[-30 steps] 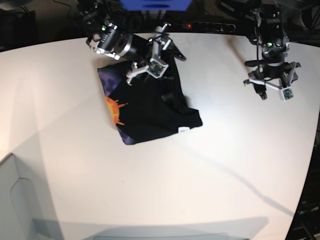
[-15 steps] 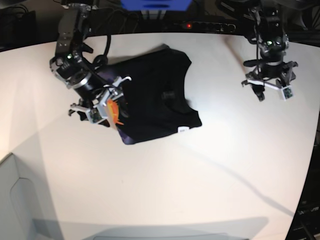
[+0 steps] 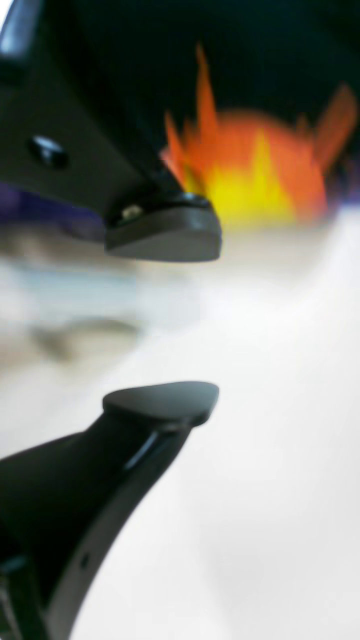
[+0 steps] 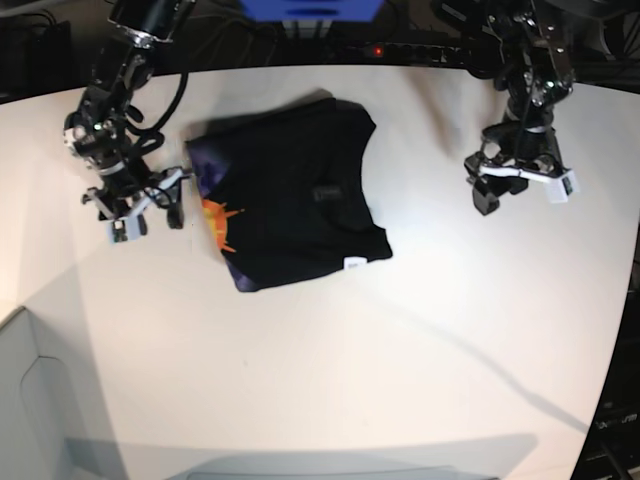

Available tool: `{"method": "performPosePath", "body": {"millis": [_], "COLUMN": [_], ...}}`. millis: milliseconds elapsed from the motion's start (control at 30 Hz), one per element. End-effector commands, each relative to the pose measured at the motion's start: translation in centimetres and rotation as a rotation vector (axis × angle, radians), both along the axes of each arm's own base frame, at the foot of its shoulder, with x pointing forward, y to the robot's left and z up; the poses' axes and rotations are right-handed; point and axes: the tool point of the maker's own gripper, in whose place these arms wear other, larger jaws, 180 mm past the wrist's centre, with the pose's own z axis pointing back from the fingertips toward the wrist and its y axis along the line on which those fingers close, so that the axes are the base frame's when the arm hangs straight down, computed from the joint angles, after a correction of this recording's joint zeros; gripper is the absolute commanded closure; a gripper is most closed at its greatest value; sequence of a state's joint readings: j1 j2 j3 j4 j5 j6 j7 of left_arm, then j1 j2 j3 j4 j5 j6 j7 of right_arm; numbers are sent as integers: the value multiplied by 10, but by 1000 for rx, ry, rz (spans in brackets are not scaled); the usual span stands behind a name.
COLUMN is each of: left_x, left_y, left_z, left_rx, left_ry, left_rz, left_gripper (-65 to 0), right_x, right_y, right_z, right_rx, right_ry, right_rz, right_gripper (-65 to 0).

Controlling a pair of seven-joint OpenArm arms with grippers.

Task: Fold the T-shirt properly
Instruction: 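Grasp the bundle edges with both grippers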

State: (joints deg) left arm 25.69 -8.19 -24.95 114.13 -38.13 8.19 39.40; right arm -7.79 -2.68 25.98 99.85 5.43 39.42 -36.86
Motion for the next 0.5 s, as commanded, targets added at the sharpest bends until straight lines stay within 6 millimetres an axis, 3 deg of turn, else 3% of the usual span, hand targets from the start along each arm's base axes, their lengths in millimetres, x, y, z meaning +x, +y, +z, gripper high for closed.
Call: {"method": "performPosePath", "body": {"millis": [0,67,267,367,467], "left_x": [3,1,-3,-4,-9], "left_y": [4,5,7,7,7], "left_z": [5,-1,-10,-10,-13], "left_rx": [11,6,1,1,2], "left_ry": [-21,-5,21,24,36], "left_rz": [6,11,17,18,17], "left_gripper": [-399,-399,-399,-399,-399], "right_x": [14,17,33,48,66], "right_y": [6,18,104,142,151], "right_z": [30,48,68,62,51], "right_rx": [10,-2,90,153,181], "right_ry": [-109,-157,-220,-208,-176], "right_rz": [18,53,236,319,338], "right_gripper": [-384,-384,-384,-384,-384]}}
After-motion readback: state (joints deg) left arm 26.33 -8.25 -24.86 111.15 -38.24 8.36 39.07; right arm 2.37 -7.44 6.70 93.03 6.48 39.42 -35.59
